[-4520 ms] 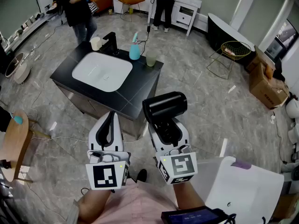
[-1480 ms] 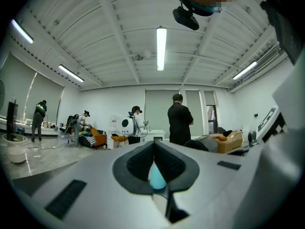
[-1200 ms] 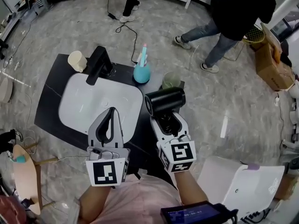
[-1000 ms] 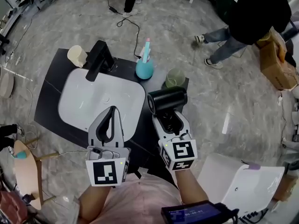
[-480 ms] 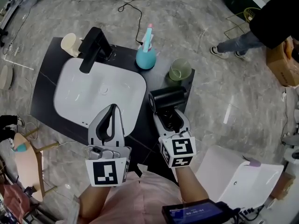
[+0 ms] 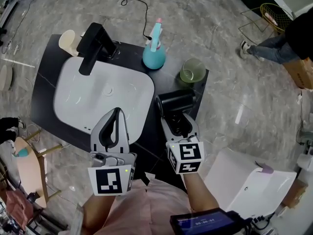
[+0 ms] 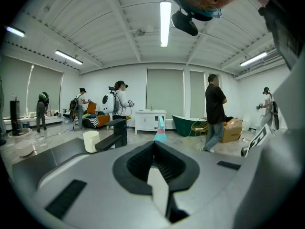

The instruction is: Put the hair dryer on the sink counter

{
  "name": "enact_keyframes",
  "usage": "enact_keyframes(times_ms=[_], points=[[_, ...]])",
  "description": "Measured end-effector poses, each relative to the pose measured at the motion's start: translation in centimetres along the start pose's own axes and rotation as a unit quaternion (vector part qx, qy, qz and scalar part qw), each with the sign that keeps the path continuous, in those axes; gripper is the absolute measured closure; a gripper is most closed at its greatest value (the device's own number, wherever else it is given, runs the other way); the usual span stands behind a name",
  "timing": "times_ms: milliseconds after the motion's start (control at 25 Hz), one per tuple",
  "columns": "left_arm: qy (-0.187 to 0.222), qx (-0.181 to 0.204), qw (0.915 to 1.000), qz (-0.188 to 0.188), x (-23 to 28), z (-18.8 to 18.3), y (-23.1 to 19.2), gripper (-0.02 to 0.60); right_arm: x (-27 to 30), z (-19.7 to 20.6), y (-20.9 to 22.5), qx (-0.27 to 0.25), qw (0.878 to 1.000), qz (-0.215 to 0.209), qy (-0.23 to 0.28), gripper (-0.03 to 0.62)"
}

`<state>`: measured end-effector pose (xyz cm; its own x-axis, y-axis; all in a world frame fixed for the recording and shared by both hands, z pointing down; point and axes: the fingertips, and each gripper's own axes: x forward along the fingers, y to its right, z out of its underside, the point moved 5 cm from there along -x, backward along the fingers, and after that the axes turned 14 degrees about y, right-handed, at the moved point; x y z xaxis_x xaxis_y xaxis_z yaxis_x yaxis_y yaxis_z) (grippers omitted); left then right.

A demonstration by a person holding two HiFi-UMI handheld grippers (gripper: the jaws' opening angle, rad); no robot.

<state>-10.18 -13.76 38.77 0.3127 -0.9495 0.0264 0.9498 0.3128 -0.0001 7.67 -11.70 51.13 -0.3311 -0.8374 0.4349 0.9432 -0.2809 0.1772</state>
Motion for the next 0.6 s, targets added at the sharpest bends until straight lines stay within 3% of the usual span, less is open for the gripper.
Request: enact_keyframes(times_ms=[600], points=[[-0.011, -0.012, 0.9999, -0.006, 0.8, 1.1, -0.6, 0.572, 1.2, 1.0, 0.7, 0.016, 0.999, 0.015, -0.033, 0.35]])
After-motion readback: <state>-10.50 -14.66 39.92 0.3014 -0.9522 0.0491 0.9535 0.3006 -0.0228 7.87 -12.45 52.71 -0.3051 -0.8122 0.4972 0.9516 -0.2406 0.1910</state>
